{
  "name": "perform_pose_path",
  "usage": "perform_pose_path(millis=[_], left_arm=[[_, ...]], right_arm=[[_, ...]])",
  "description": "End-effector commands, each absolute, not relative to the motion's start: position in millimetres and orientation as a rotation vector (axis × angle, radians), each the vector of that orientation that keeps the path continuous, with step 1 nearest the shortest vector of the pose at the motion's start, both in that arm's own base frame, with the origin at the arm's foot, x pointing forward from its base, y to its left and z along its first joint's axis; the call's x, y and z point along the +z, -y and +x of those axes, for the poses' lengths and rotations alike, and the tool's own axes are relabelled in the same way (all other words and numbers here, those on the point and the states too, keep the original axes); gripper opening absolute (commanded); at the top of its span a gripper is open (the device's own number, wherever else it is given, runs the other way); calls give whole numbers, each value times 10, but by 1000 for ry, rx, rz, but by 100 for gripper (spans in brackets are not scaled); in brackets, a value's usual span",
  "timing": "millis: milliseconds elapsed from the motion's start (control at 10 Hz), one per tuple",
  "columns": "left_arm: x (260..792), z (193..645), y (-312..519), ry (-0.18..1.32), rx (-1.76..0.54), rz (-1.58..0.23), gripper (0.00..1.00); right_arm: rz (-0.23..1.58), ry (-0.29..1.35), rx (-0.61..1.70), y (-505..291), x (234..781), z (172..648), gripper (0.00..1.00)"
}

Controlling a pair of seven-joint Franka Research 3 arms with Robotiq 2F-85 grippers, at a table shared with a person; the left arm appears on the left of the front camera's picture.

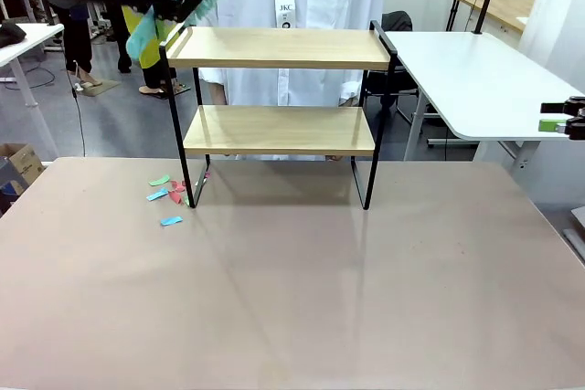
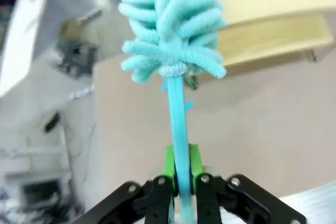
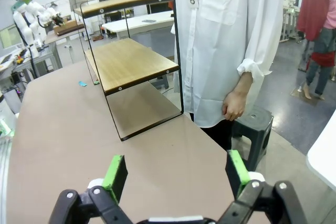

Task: Clean the shelf.
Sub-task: Clean the specific section of the Shelf indicated by the human with the Duster.

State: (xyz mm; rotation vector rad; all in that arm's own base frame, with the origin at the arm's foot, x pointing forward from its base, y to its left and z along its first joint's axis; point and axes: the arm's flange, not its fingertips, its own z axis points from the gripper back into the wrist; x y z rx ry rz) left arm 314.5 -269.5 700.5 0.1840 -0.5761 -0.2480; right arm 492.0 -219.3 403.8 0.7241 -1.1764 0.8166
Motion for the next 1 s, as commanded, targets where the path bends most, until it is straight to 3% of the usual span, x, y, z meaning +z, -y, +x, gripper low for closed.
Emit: perform_pose_path(millis=[0, 200, 600, 900], left_arm=[[6845, 2829, 2317, 581, -481, 65, 13], [6933, 2705, 2258, 572, -652, -24, 13], [6853, 2735, 2282, 432, -1073, 120, 13], [6473, 2962, 2212, 267, -1317, 174, 13]], right_arm=[[720, 1177, 824, 2180, 4069, 4920, 100], [720, 1177, 824, 2180, 4069, 4920, 100], [720, 1177, 824, 2180, 4069, 4920, 100], [720, 1177, 824, 2180, 4069, 4920, 100]])
